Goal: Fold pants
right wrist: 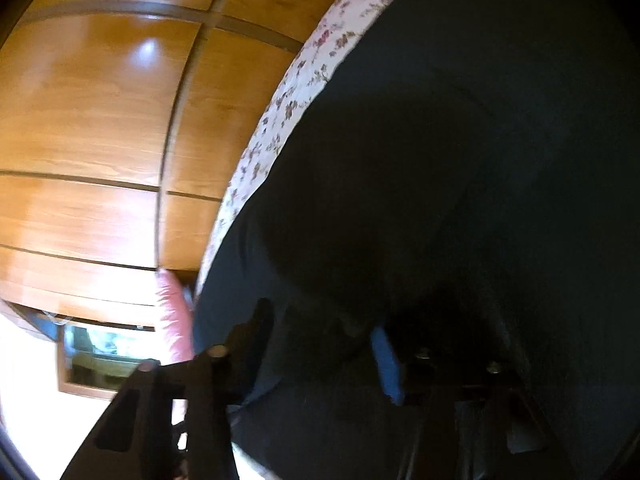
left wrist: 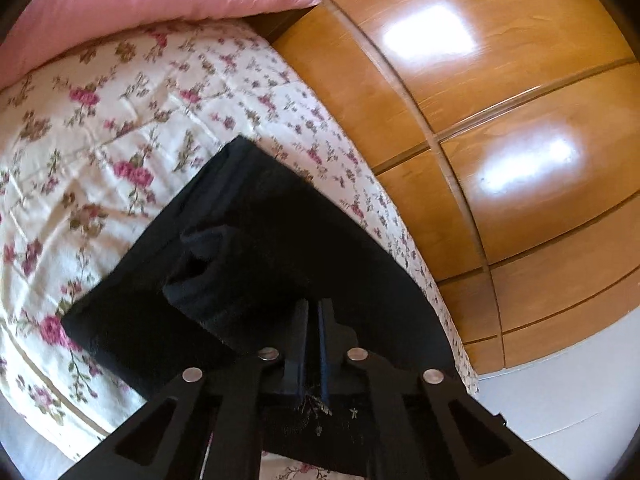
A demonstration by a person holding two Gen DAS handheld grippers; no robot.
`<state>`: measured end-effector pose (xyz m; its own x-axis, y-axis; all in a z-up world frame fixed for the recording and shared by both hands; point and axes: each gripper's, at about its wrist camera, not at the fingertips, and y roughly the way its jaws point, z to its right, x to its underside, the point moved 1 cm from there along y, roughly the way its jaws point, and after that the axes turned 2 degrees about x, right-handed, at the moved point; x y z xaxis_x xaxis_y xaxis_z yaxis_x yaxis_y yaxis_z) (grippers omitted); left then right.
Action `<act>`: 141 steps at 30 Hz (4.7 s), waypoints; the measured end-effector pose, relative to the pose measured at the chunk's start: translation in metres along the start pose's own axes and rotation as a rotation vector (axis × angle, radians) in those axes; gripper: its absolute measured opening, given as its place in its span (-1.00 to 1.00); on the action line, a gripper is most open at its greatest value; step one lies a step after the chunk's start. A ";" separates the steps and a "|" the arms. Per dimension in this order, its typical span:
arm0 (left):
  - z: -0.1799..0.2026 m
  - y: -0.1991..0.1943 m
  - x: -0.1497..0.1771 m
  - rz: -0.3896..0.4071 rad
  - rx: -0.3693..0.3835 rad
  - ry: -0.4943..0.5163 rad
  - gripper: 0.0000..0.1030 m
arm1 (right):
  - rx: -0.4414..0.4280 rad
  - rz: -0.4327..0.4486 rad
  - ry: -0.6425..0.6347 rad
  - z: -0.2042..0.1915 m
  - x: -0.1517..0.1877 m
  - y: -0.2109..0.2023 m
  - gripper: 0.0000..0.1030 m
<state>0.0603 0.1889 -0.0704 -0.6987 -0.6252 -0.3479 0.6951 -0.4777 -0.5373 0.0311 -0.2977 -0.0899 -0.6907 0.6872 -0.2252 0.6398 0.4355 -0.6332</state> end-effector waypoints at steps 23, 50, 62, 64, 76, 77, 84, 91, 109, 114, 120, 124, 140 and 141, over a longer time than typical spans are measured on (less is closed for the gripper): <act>-0.046 -0.039 0.018 -0.050 0.071 -0.109 -0.32 | 0.001 0.003 -0.299 -0.030 0.025 -0.033 -0.77; 0.079 -0.066 -0.073 0.038 0.183 0.238 -0.83 | -0.122 0.050 -0.385 -0.057 0.017 -0.063 -0.78; -0.086 -0.048 0.007 -0.117 -0.042 -0.013 -0.83 | 0.051 -0.101 -0.374 -0.003 0.063 -0.040 -0.79; -0.084 -0.044 0.006 -0.123 -0.077 0.012 -0.83 | 0.064 -0.101 -0.402 -0.010 0.061 -0.042 -0.79; -0.089 -0.041 0.007 -0.099 -0.109 -0.048 -0.78 | 0.091 -0.115 -0.445 -0.008 0.073 -0.057 -0.83; -0.088 -0.040 0.007 -0.097 -0.119 -0.045 -0.78 | 0.102 -0.125 -0.426 0.000 0.074 -0.053 -0.84; -0.084 -0.032 0.002 -0.091 -0.165 -0.048 -0.78 | 0.066 -0.087 -0.477 -0.016 0.075 -0.075 -0.86; -0.087 -0.039 -0.002 -0.089 -0.158 -0.088 -0.65 | 0.156 -0.162 -0.511 0.006 0.084 -0.054 -0.87; 0.043 -0.021 0.068 0.012 -0.311 0.451 -0.53 | 0.216 -0.164 -0.571 0.000 0.092 -0.053 -0.89; 0.047 0.035 0.102 -0.065 -0.454 0.572 -0.53 | 0.179 -0.182 -0.506 0.001 0.087 -0.054 -0.67; 0.054 0.028 0.107 -0.019 -0.490 0.617 -0.52 | 0.209 -0.217 -0.607 -0.026 0.090 -0.077 0.21; 0.061 0.014 0.105 0.030 -0.498 0.634 -0.52 | 0.202 -0.195 -0.680 -0.050 0.089 -0.089 0.21; 0.050 0.006 0.086 0.082 -0.603 0.635 -0.52 | -0.010 -0.328 -0.789 -0.127 0.128 0.045 0.21; 0.043 0.008 0.083 0.083 -0.639 0.628 -0.52 | 0.004 -0.330 -0.790 -0.125 0.130 0.052 0.21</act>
<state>0.0149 0.1068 -0.0708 -0.7450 -0.1000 -0.6595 0.6512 0.1058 -0.7515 0.0167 -0.1135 -0.0592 -0.8745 -0.0824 -0.4780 0.3643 0.5389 -0.7595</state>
